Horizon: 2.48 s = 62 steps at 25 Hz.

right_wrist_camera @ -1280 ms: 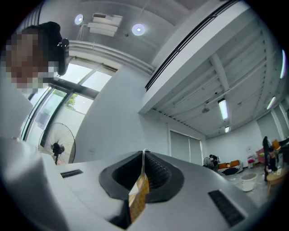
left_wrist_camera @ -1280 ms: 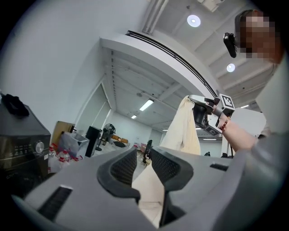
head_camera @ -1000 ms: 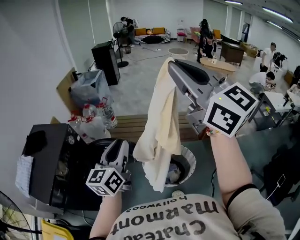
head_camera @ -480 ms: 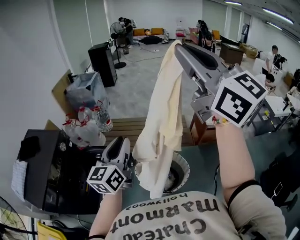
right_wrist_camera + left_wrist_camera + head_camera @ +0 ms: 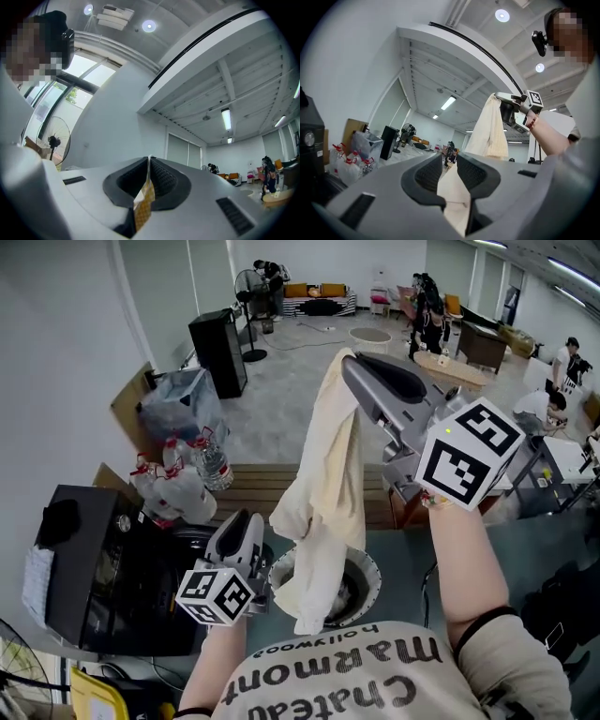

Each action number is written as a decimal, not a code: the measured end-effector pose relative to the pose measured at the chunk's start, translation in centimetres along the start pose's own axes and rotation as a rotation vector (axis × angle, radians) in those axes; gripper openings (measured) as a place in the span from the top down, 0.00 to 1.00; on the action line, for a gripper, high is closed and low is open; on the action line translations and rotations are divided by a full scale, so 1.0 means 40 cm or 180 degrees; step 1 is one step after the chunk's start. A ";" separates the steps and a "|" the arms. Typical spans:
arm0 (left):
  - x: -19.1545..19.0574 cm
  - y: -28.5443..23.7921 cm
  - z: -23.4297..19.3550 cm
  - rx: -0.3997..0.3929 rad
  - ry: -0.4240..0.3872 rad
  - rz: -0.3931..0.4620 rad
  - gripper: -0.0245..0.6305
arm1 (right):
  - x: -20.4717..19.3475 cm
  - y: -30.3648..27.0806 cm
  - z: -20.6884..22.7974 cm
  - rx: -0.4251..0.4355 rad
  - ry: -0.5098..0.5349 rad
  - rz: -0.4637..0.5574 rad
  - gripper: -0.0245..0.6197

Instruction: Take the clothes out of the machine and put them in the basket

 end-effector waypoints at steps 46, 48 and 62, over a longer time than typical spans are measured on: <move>-0.228 0.036 -0.134 0.0750 0.0491 -0.0592 0.80 | -1.172 -0.033 -0.227 0.0978 -0.1525 -0.2758 0.90; -0.236 0.032 -0.139 0.0790 0.0500 -0.0599 0.80 | -1.195 -0.035 -0.232 0.1040 -0.1507 -0.2815 0.90; -0.283 -0.013 -0.143 0.1024 0.0607 -0.0619 0.80 | -1.343 -0.030 -0.247 0.1425 -0.1484 -0.3188 0.90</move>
Point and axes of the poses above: the fingertips, and each gripper's own axes: y backward along the fingers, z to its right, x out of its top, the point moved 1 cm from there along y, backward along the fingers, and after that the axes turned 13 degrees about -z, right-handed, at the moved point
